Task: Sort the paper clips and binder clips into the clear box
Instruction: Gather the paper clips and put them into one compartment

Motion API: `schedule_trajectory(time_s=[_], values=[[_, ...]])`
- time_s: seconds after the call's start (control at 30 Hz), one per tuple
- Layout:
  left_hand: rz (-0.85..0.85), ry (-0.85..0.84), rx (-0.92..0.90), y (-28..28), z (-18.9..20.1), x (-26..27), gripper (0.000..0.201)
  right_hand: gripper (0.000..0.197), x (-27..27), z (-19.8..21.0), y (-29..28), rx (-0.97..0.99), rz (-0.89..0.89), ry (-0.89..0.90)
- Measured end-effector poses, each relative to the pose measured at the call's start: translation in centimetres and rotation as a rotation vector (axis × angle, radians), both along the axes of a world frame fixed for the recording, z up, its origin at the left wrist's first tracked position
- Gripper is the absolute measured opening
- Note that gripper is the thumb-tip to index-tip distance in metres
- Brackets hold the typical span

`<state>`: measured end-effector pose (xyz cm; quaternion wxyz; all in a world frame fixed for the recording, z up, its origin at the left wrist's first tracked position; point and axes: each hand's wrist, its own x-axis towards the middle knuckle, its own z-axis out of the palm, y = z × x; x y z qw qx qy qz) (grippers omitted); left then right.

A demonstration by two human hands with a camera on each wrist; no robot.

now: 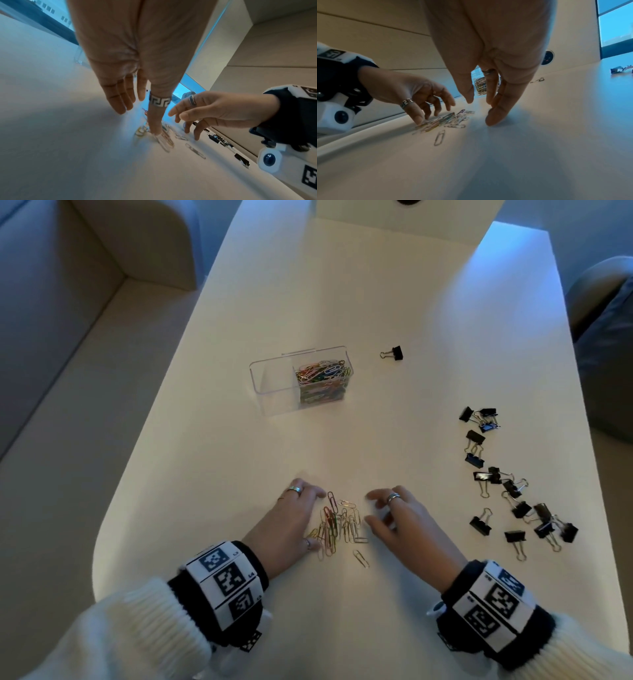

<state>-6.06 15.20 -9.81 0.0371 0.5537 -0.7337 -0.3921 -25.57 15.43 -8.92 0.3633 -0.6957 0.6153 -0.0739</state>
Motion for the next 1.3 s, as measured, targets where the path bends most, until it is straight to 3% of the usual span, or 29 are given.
schedule_trajectory(time_s=[0.1,0.23,0.4,0.47,0.57,0.7,0.87,1.03,1.17,1.3], values=[[0.065,0.005,0.020,0.6,-0.1,0.2,0.058,0.038,-0.2,0.0,0.5,0.043,-0.020,0.028],[0.073,0.112,0.052,1.1,-0.5,-1.6,0.044,0.037,1.9,-0.5,1.6,0.063,0.011,-0.082],[0.107,0.122,0.048,0.8,-0.5,-0.9,0.040,0.041,1.0,0.0,0.8,0.044,0.042,-0.096],[0.100,0.092,0.051,0.9,-0.4,-0.1,0.041,0.048,-0.1,0.6,0.2,0.067,0.128,-0.056],[0.076,0.013,0.032,1.1,0.3,0.3,0.047,0.072,-0.9,1.1,-1.3,0.070,0.394,0.092],[-0.052,-0.293,-0.052,1.3,1.2,-0.6,0.056,0.095,-0.3,0.8,-3.3,0.025,0.669,0.215],[-0.042,-0.302,-0.069,-0.4,0.6,-0.1,0.051,0.081,1.2,0.1,-4.3,-0.045,0.773,0.235],[0.004,-0.064,0.001,-2.1,2.0,2.3,0.037,0.060,1.7,-0.4,-4.1,-0.031,0.697,0.116],[0.159,0.103,-0.289,-4.6,4.6,3.9,0.018,0.040,1.7,-0.9,-4.0,-0.004,0.616,0.028],[0.215,0.108,-0.532,-8.2,6.8,4.5,0.011,0.021,1.7,-1.5,-3.6,0.014,0.559,-0.040]])
